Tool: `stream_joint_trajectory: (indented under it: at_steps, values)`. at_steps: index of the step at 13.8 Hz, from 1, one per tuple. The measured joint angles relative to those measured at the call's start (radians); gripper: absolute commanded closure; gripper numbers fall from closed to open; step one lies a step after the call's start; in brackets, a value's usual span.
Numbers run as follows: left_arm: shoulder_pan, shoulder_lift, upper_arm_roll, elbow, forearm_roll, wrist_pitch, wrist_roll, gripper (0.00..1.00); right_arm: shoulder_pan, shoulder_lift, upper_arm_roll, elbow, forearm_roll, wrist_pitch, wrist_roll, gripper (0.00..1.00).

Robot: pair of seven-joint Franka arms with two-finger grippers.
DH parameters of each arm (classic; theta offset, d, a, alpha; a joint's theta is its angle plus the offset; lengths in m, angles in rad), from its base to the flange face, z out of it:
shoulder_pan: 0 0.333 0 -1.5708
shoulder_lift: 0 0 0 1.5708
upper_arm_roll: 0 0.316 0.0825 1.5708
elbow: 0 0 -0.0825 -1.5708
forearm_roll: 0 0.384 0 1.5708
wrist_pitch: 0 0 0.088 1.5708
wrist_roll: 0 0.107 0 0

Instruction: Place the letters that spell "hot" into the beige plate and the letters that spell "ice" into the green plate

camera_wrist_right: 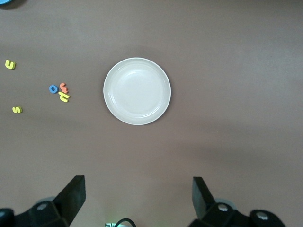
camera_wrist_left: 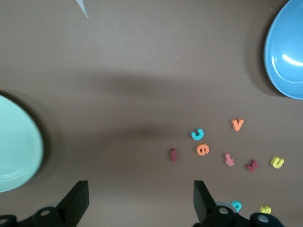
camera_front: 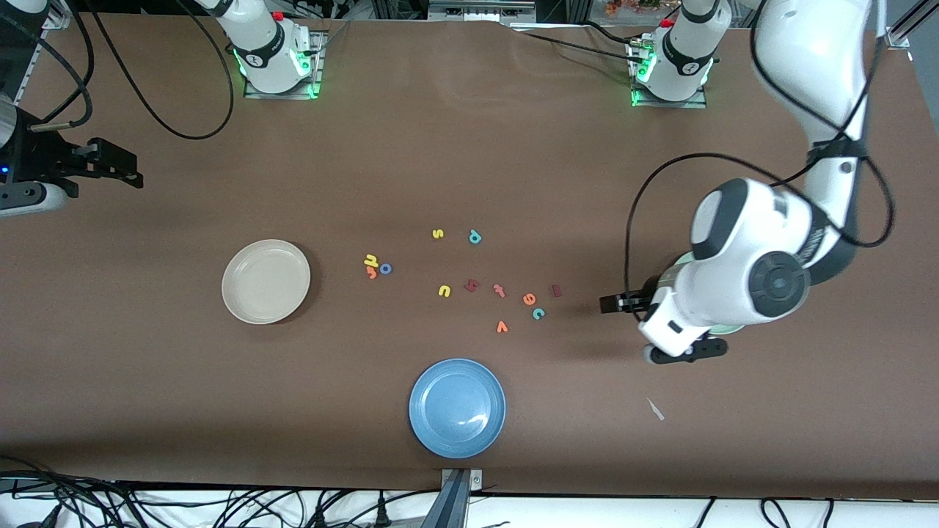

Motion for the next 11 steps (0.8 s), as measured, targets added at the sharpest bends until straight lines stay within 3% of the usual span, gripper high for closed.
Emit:
stream_joint_trajectory:
  at_steps: [3,8,11]
  values:
    - [-0.029,0.033,0.0,-0.058,0.0,0.083,-0.079,0.38,0.0,0.0,0.0,0.0,0.0,0.0,0.0,0.0]
    - [-0.085,0.078,0.0,-0.126,0.0,0.164,-0.208,0.4,-0.002,0.001,-0.002,0.0,0.0,0.0,0.0,0.0]
    - [-0.115,0.13,0.0,-0.137,0.0,0.225,-0.253,0.49,-0.006,0.002,-0.003,0.0,0.0,0.0,0.0,0.0]
